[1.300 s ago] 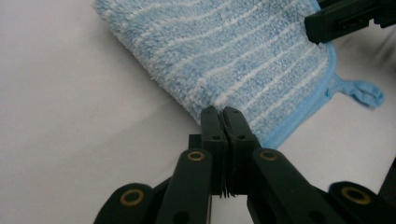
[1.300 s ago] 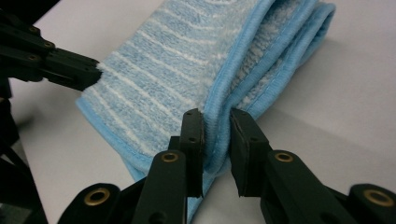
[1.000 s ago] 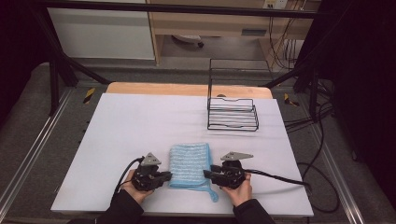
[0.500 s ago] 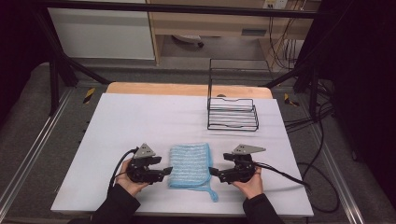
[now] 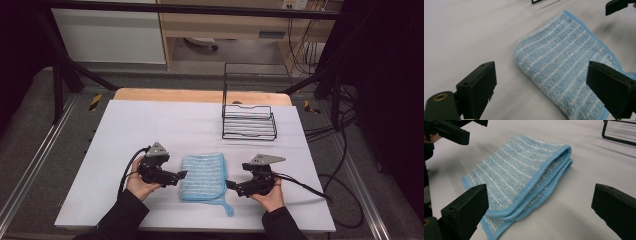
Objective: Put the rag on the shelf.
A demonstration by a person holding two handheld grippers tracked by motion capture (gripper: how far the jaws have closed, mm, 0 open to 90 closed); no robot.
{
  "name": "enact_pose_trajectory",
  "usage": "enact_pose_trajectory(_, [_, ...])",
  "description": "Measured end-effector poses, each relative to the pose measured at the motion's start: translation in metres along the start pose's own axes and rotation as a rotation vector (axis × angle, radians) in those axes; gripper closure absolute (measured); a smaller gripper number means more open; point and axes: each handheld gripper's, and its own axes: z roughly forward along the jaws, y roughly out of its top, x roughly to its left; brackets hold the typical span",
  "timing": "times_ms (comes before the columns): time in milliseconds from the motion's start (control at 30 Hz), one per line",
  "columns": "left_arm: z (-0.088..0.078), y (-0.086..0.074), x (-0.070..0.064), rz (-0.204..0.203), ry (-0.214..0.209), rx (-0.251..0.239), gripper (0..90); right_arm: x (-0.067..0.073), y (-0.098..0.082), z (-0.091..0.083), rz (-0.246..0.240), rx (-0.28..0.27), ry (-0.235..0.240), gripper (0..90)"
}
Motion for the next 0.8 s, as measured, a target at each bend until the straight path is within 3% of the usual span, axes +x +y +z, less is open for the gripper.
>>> enact_pose_trajectory(433, [0.033,0.023,0.011,-0.014,0.072,0.030,11.3,-0.001,0.000,-0.001,-0.014,0.009,-0.025,1.2])
enact_pose_trajectory(633, [0.049,0.023,0.017,-0.045,0.095,0.060,19.7,-0.001,-0.001,0.000,-0.023,0.021,-0.035,1.2])
enact_pose_trajectory(800, [0.056,0.020,0.022,-0.074,0.098,0.090,33.3,-0.001,-0.001,0.001,-0.020,0.024,-0.038,1.4])
